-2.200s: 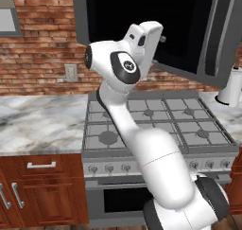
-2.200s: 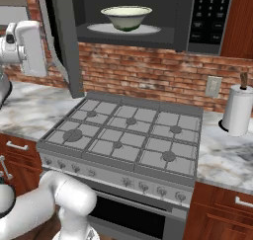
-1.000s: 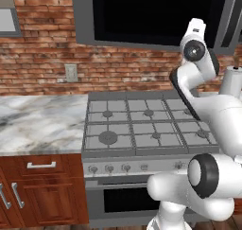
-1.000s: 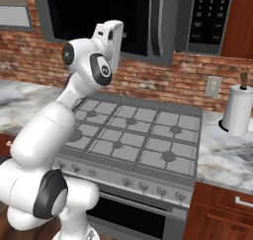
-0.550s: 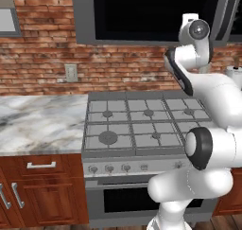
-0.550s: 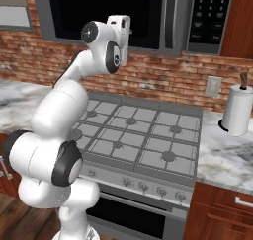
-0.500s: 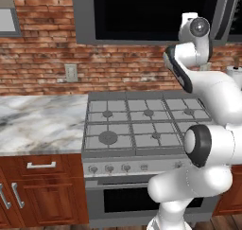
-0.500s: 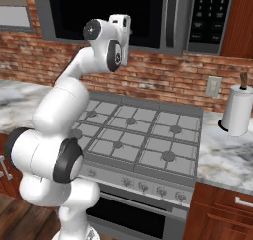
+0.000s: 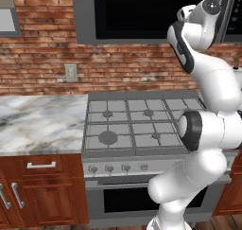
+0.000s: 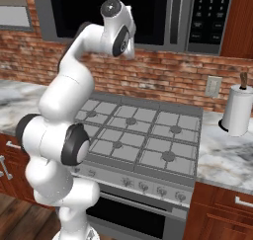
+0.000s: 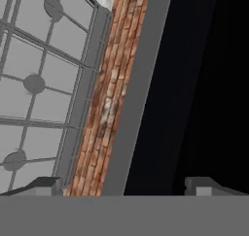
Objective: Pick the mushroom from the sink and place it in the bowl. Then pick the bowl and place it in the microwave. Then close the microwave door and press the start button.
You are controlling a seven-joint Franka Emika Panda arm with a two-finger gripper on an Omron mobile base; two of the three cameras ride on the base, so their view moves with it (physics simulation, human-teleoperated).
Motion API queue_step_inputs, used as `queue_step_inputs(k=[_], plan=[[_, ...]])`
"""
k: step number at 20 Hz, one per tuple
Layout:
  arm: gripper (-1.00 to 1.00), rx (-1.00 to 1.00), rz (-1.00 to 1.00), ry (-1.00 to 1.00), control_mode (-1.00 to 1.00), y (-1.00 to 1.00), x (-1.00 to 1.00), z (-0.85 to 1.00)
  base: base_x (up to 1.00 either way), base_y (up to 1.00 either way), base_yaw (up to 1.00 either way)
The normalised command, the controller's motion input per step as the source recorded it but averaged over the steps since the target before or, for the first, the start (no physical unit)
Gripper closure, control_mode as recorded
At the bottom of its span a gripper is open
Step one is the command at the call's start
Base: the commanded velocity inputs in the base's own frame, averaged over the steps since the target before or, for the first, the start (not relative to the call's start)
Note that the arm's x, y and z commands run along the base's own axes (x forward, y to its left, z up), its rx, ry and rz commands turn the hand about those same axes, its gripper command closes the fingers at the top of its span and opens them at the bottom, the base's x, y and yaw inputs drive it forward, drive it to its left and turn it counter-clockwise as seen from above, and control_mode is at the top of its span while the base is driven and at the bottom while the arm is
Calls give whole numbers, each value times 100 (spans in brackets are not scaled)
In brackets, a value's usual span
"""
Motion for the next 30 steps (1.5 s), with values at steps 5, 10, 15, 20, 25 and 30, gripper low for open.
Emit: queue_step_inputs(k=[5, 10, 15, 20, 25, 30], plan=[[-100, -9, 23, 10, -100, -7, 0, 0, 0, 0, 0], [-100, -15, 23, 15, -100, -1, 3, -16, 0, 0, 0], [-100, -8, 27, 6, -100, -14, -26, -18, 0, 0, 0], [-100, 0, 28, -7, -100, -29, -100, -1, 0, 0, 0], [-100, 7, 2, -27, -100, -58, -100, -1, 0, 0, 0], [-100, 14, -14, -56, -100, -54, -82, -26, 0, 0, 0]])
